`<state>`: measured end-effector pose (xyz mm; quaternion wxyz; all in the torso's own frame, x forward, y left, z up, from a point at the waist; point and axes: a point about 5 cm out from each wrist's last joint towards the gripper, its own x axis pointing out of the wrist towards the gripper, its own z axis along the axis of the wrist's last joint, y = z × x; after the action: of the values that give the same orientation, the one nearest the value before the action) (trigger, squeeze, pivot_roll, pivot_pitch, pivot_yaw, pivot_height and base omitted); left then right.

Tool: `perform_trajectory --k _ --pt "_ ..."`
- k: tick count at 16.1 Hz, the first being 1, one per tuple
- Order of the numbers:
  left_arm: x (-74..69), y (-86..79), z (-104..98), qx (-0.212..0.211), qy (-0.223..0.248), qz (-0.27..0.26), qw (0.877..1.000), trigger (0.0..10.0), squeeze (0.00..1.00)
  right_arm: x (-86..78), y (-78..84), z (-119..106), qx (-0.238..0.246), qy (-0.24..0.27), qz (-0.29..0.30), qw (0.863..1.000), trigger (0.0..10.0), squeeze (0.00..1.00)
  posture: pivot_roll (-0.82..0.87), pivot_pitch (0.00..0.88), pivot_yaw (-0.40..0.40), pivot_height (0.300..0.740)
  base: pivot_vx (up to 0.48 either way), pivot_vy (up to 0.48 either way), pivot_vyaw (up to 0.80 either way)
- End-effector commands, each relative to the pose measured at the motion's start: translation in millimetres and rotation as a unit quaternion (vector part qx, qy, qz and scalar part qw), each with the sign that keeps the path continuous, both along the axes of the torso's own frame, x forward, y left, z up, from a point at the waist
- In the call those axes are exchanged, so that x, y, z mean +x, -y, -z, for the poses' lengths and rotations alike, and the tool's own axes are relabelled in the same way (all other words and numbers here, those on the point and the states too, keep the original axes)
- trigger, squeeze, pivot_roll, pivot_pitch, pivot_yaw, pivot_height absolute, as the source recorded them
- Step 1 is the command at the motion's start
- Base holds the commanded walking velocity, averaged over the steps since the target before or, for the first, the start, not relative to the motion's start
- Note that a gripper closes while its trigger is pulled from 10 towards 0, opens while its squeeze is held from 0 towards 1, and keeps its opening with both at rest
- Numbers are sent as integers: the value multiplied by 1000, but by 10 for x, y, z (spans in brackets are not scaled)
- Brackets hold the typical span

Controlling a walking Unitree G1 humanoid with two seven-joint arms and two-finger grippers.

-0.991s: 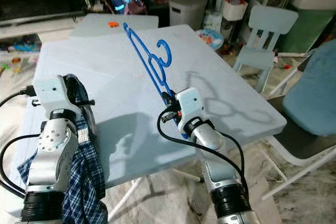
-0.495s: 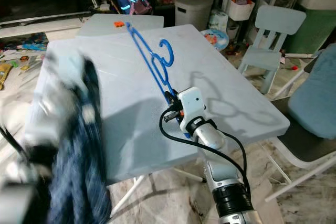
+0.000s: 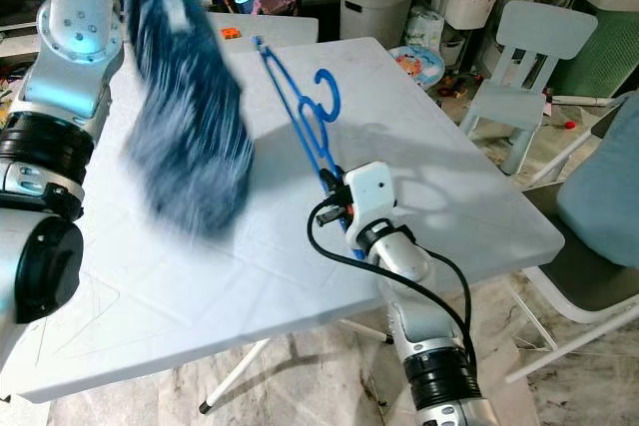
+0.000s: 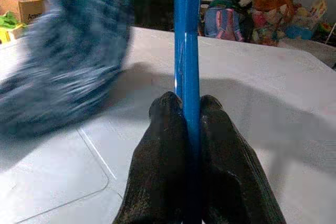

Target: Hang hanger

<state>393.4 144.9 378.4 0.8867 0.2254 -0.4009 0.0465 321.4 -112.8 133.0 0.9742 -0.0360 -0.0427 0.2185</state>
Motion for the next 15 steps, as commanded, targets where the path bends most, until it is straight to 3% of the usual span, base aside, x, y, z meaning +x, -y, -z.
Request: perform_trajectory --k 1,2,3,4,5,6,7,8,10,13,15 --pt "21 88 69 7 -8 18 1000 10000 0 -10 -5 -27 3 5 1 1000 10000 0 -130 0 -1 740 0 0 0" --pt "85 104 381 14 -55 13 998 10000 0 -18 -37 -22 4 3 -3 1000 10000 0 -132 0 -6 740 0 0 0" --pt "118 95 561 20 -87 5 996 10000 0 -19 -54 -23 4 3 -7 1000 10000 0 -132 0 -6 740 0 0 0" --pt "196 22 999 12 -192 -11 981 10000 0 -21 -74 -29 3 2 -13 1000 10000 0 -130 0 -14 740 0 0 0" --pt "216 -103 1390 -41 -288 -20 957 10000 0 -21 -79 -24 1 1 -16 1000 10000 0 -126 0 -18 740 0 0 0" --pt "204 -181 1576 -108 -333 0 937 10000 0 -23 -81 -17 0 -1 -19 1000 10000 0 -126 0 -18 740 0 0 0" --pt "176 -288 1774 -142 -372 -13 917 10000 1000 -24 -82 -5 -1 -4 -21 1000 10000 0 -125 0 -22 740 0 0 0" --pt "130 -359 1943 -149 -399 -18 905 10000 1000 -27 -88 8 -1 -7 -22 1000 10000 0 -122 0 -24 740 0 0 0" --pt "59 -457 2131 -135 -430 -25 893 10000 1000 -47 -148 31 1 -11 -31 999 10000 0 -117 0 -19 740 0 0 0" --pt "-29 -476 2306 -116 -459 1 881 10000 1000 -56 -191 49 5 -14 -34 999 10000 0 -106 0 -21 740 0 0 0" --pt "-153 -520 2369 -128 -441 15 888 10000 1000 -73 -215 71 7 -17 -36 999 10000 0 -91 0 -11 740 0 0 0"
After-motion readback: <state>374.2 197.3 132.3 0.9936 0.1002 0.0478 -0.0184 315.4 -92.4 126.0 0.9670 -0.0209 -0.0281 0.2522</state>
